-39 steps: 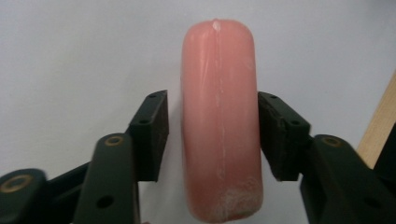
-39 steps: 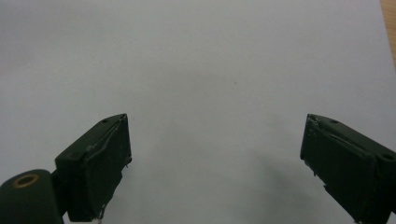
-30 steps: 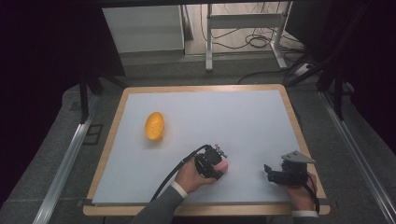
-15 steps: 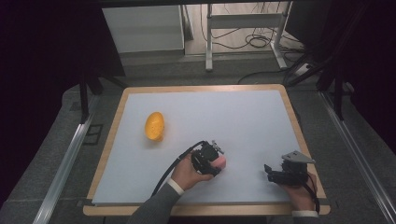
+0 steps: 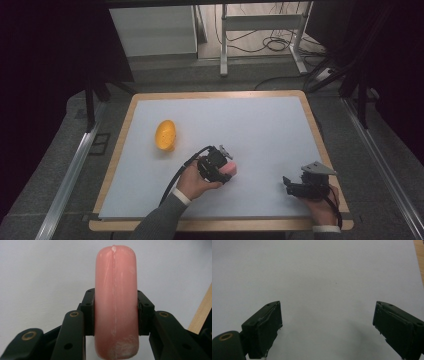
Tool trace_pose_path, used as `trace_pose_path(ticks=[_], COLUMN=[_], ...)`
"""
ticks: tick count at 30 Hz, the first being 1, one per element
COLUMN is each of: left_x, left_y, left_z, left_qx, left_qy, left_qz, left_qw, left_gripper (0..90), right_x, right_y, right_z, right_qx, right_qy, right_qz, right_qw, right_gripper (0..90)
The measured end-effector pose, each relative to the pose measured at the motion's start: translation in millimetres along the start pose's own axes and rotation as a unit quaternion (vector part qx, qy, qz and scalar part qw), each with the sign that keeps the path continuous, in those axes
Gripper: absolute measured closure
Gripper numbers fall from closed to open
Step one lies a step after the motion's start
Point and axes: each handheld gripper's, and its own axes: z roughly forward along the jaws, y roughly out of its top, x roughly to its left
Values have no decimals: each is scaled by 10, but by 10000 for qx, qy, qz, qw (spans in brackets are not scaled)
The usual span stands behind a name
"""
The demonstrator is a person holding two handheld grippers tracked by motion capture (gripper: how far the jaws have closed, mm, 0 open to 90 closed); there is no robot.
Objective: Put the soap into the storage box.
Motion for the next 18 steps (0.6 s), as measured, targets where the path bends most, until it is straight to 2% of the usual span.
trace_pose_path(ticks=[18], left_x=[136], left_y=[-44], left_z=[-124], left_qx=[-84], left_qy=[83], left_qz=[-99], left_qw=[9999], left_gripper=[602], right_x=[-2], right_y=[-9], right_z=[12], right_qx=[14], right_qy=[-25], right_qz=[15], right_qw=[10000], right_gripper=[82])
